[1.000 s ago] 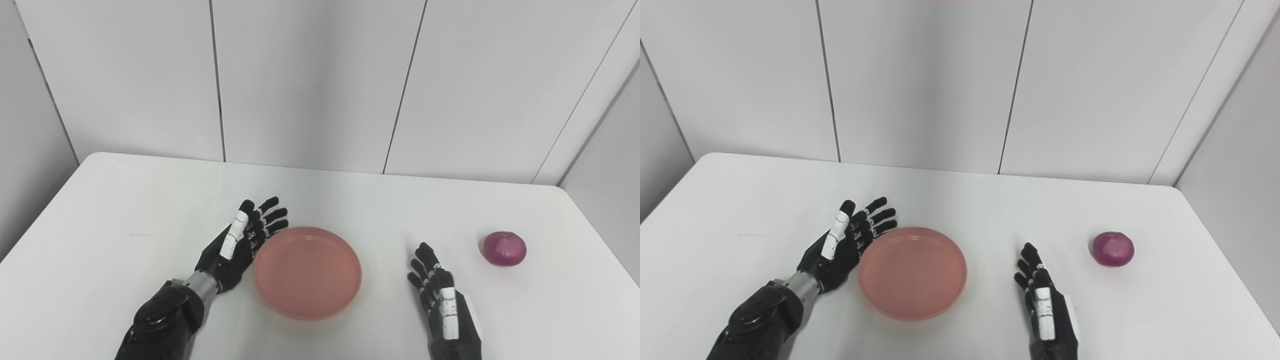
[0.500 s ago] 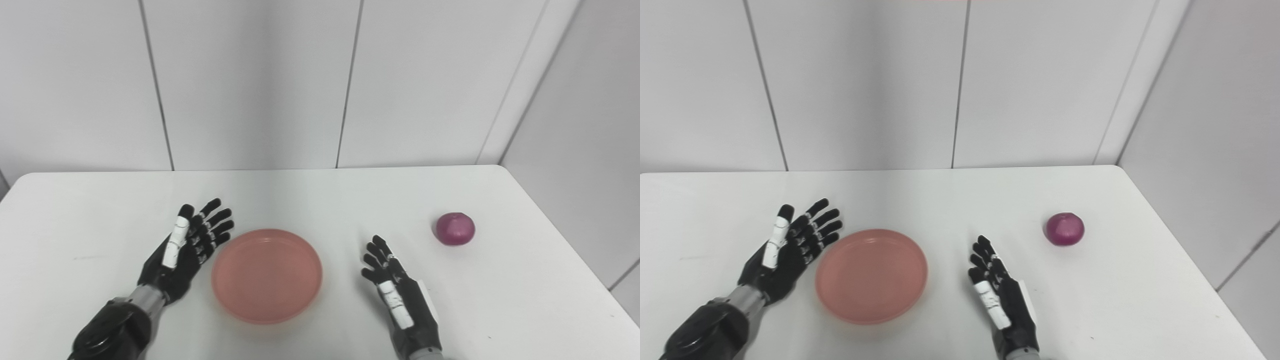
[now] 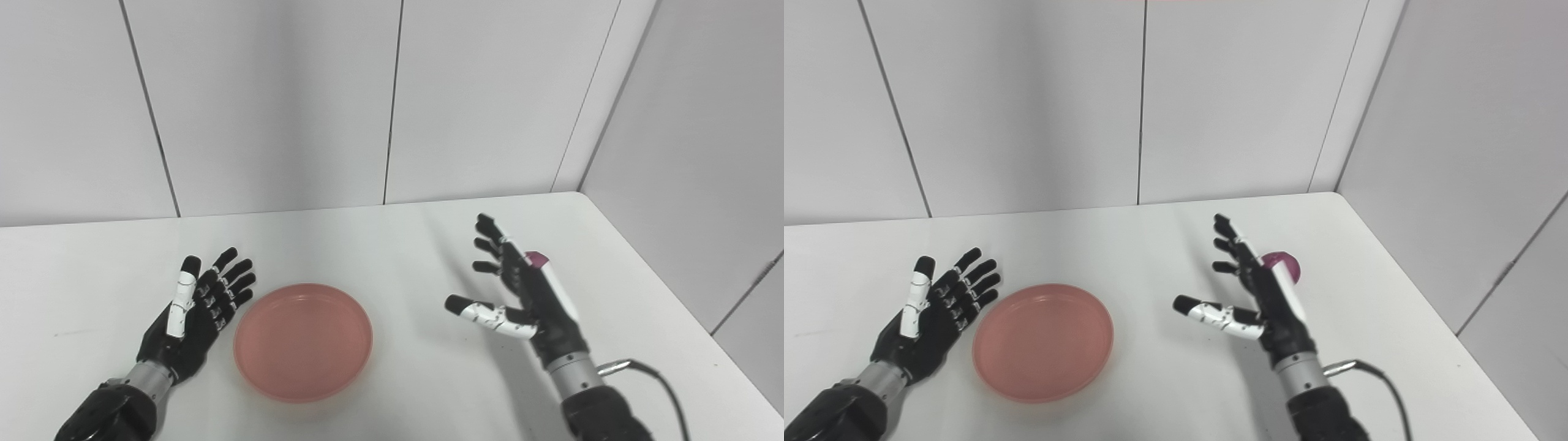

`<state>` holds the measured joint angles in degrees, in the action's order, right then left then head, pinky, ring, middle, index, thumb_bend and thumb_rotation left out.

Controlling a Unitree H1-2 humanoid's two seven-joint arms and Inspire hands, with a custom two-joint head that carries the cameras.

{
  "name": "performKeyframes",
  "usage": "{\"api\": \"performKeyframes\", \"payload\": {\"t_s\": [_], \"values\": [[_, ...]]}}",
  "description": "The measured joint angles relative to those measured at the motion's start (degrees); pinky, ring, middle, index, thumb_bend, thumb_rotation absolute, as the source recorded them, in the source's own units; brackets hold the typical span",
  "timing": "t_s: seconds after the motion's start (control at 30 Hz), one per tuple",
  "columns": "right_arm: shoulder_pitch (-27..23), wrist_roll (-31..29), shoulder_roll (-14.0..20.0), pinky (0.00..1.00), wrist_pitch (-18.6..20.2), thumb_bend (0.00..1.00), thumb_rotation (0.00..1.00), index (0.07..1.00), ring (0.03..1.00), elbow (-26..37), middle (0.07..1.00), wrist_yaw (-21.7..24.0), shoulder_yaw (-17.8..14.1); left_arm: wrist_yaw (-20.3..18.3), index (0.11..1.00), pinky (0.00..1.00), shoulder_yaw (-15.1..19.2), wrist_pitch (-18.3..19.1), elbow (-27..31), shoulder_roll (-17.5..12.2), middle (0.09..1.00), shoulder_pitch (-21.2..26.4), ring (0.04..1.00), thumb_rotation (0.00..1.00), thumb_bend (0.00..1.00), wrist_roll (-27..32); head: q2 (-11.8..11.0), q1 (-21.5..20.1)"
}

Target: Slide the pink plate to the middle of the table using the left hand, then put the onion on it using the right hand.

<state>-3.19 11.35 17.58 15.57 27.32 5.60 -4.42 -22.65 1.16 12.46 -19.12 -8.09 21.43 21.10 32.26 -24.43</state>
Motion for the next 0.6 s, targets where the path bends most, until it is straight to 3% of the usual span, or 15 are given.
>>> {"api": "performKeyframes", "payload": {"t_s": [0.1,0.2,0.33,0.43,0.6], "values": [[-0.87,3.7,4.93,0.63,0.9,1.0,0.33,0.959,0.827,0.08,0.941,1.32,-0.41,0.0,0.961,0.98,0.01,0.0,0.01,0.02,0.938,0.0,0.949,0.91,0.75,0.01,-0.09,0.09],[-2.09,7.3,9.7,0.67,0.9,1.0,0.38,0.948,0.832,-0.26,0.929,3.48,-0.32,0.12,0.961,0.99,0.1,0.0,0.03,0.04,0.94,0.0,0.946,0.9,0.76,0.01,-0.18,0.35],[-5.5,14.7,16.61,0.76,0.8,1.0,0.32,0.933,0.885,-2.41,0.933,5.45,1.18,0.17,0.965,1.0,0.08,0.0,0.02,0.01,0.947,-0.01,0.953,0.91,0.76,0.0,-0.18,0.26],[-8.07,18.27,19.79,0.72,0.81,1.0,0.29,0.918,0.877,-3.77,0.935,7.47,2.11,0.17,0.961,1.0,0.07,0.0,0.09,0.03,0.944,-0.01,0.952,0.91,0.75,0.02,-0.18,0.09],[-11.92,22.95,24.4,0.62,0.82,1.0,0.29,0.886,0.785,-7.19,0.865,13.47,5.43,0.17,0.966,0.99,0.07,0.0,0.17,0.06,0.944,0.0,0.953,0.91,0.75,0.03,-0.26,0.18]]}}
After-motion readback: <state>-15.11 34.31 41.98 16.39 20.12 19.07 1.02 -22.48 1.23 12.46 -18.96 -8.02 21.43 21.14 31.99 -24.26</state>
